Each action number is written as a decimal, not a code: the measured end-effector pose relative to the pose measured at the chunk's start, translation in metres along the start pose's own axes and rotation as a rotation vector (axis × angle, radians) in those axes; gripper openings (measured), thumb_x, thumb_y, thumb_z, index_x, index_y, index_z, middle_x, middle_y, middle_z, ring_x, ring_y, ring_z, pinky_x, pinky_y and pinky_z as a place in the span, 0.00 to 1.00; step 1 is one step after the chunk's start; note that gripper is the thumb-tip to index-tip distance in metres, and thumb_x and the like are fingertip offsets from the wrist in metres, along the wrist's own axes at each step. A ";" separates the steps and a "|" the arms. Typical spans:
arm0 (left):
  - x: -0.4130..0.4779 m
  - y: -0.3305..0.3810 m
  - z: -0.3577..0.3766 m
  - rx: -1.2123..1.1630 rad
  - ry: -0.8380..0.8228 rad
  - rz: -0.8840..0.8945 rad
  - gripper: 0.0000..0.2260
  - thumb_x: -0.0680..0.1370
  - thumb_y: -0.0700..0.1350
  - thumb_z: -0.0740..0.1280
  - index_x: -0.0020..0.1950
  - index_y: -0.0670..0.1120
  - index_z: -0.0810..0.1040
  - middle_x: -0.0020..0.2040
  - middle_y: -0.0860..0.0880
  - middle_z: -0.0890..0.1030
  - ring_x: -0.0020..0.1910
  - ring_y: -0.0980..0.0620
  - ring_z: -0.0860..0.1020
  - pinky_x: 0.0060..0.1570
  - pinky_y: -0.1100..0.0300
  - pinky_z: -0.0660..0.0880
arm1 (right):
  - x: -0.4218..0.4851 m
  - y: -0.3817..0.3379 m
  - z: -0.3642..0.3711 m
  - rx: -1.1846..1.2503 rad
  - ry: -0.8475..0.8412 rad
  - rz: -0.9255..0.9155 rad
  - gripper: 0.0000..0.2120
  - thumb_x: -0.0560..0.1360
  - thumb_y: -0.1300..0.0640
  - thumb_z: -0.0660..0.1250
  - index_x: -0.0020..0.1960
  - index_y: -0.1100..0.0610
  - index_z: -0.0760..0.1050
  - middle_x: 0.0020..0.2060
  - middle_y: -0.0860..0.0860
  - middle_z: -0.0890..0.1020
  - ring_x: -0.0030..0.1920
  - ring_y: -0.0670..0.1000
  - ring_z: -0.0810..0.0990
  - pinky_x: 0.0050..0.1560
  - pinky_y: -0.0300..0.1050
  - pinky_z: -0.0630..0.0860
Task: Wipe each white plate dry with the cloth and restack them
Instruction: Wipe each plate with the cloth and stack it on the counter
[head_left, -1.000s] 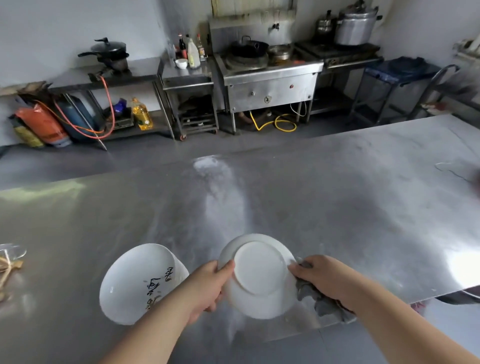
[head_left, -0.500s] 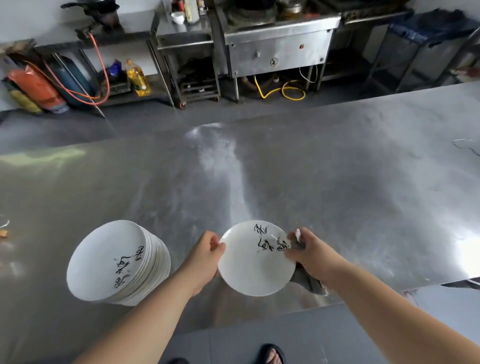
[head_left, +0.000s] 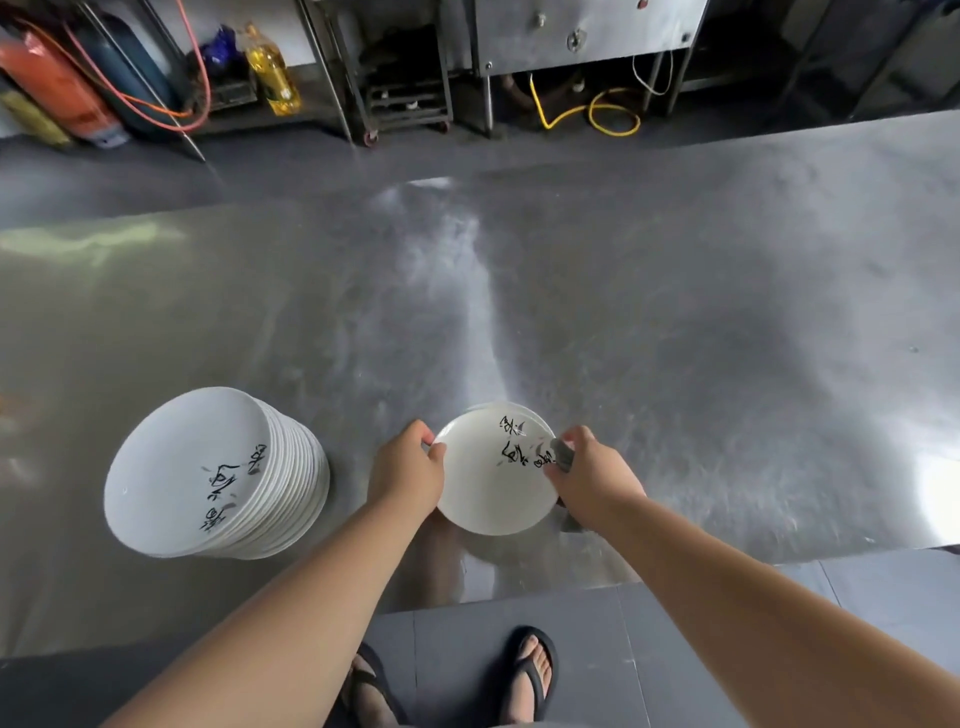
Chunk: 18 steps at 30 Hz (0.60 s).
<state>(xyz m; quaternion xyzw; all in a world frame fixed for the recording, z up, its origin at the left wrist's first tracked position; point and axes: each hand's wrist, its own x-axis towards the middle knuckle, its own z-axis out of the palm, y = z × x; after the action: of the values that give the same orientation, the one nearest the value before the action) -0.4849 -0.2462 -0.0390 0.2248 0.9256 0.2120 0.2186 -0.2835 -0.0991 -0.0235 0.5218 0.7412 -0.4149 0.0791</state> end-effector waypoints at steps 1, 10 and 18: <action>0.001 -0.001 0.003 0.005 -0.005 0.014 0.07 0.82 0.51 0.68 0.47 0.51 0.72 0.38 0.52 0.78 0.36 0.50 0.76 0.33 0.56 0.67 | 0.000 0.001 0.001 -0.030 0.009 0.002 0.13 0.80 0.46 0.66 0.61 0.44 0.67 0.42 0.43 0.76 0.27 0.52 0.83 0.19 0.44 0.77; 0.008 -0.007 0.020 0.031 0.023 0.066 0.08 0.83 0.51 0.65 0.49 0.50 0.70 0.44 0.48 0.81 0.43 0.40 0.78 0.40 0.51 0.73 | 0.007 0.009 0.012 -0.235 0.130 -0.040 0.14 0.80 0.40 0.64 0.61 0.44 0.69 0.40 0.46 0.78 0.29 0.48 0.79 0.32 0.48 0.81; 0.012 -0.014 0.017 0.015 0.006 0.069 0.11 0.84 0.55 0.64 0.49 0.49 0.70 0.40 0.52 0.77 0.42 0.42 0.77 0.38 0.52 0.69 | -0.004 0.007 0.010 -0.173 0.209 0.011 0.13 0.76 0.34 0.65 0.51 0.43 0.71 0.39 0.42 0.80 0.27 0.49 0.82 0.33 0.53 0.85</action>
<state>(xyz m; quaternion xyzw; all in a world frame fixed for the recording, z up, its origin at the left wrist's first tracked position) -0.4903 -0.2468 -0.0637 0.2575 0.9195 0.2133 0.2066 -0.2791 -0.1079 -0.0318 0.5575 0.7754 -0.2925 0.0485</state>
